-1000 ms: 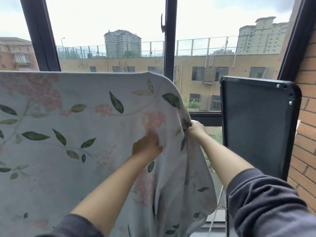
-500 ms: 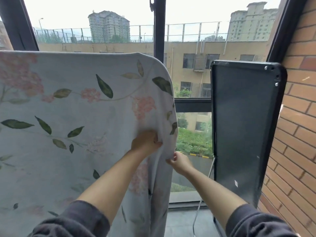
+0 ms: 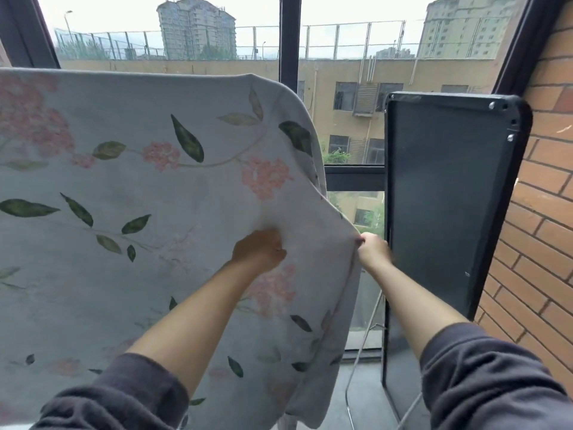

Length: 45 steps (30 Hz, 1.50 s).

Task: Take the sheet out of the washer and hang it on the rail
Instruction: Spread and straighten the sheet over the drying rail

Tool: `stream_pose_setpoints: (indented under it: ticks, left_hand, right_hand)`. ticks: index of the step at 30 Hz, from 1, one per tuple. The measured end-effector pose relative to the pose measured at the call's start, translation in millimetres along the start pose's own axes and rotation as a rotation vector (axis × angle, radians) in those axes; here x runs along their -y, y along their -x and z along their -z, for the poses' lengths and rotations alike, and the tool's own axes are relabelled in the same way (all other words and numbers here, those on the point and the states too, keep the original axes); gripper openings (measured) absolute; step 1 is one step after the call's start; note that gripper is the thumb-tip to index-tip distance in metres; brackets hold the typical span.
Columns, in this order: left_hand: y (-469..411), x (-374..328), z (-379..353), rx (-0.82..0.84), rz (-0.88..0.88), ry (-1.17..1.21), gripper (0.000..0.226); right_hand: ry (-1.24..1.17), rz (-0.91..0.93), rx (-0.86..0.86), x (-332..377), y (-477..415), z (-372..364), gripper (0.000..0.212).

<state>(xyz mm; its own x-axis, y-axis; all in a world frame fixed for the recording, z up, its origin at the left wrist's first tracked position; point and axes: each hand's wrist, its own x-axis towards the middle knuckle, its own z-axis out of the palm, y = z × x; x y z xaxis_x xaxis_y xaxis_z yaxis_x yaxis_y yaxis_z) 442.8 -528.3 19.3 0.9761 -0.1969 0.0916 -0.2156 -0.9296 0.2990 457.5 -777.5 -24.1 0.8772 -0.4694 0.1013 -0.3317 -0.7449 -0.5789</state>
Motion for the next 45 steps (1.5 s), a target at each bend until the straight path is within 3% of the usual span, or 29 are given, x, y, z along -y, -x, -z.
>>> stream_pose_setpoints:
  ticks: [7, 10, 14, 18, 22, 26, 30, 33, 38, 41, 45]
  left_hand:
    - [3.4, 7.1, -18.4, 0.054, -0.044, 0.031, 0.022]
    - [4.5, 12.2, -28.7, 0.088, -0.023, 0.071, 0.025]
    - [8.3, 12.8, -46.2, 0.138, -0.035, 0.034, 0.028]
    - [16.0, 12.3, -69.8, 0.213, -0.070, -0.055, 0.032]
    - [22.4, 15.1, -96.0, 0.332, -0.048, -0.078, 0.037]
    - [25.3, 11.2, -113.6, 0.419, -0.049, -0.088, 0.039]
    - [21.9, 0.7, -123.8, 0.488, -0.085, -0.098, 0.038]
    - [19.8, -4.6, -124.8, 0.537, -0.101, -0.104, 0.042]
    - [12.1, -9.4, -119.9, 0.589, -0.132, -0.146, 0.030]
    - [8.6, -6.7, -116.2, 0.539, -0.110, -0.125, 0.033]
    - [10.4, 0.0, -118.0, 0.488, -0.086, -0.093, 0.037]
  right_hand:
    - [0.066, 0.022, 0.269, -10.6, 17.0, -55.3, 0.017]
    - [0.137, 0.047, 0.473, -20.6, 27.4, -78.0, 0.032]
    - [0.147, 0.048, 0.488, -35.7, 48.8, -113.2, 0.028]
    - [-0.146, 0.078, 0.506, -53.5, 61.9, -129.5, 0.018]
    - [-0.504, -0.103, 0.393, -87.6, 67.0, -122.6, 0.019]
    - [-0.541, -0.261, 0.738, -99.6, 70.5, -91.7, 0.025]
    - [-0.180, -0.060, 0.473, -102.6, 36.4, -56.4, 0.042]
    - [0.006, -0.018, 0.611, -101.5, 20.2, -36.5, 0.040]
    - [0.329, 0.022, 0.489, -88.6, 1.5, -25.6, 0.034]
    - [0.414, -0.032, 0.178, -72.8, -0.6, -17.8, 0.033]
    - [0.399, -0.058, 0.265, -74.4, 9.2, -33.5, 0.022]
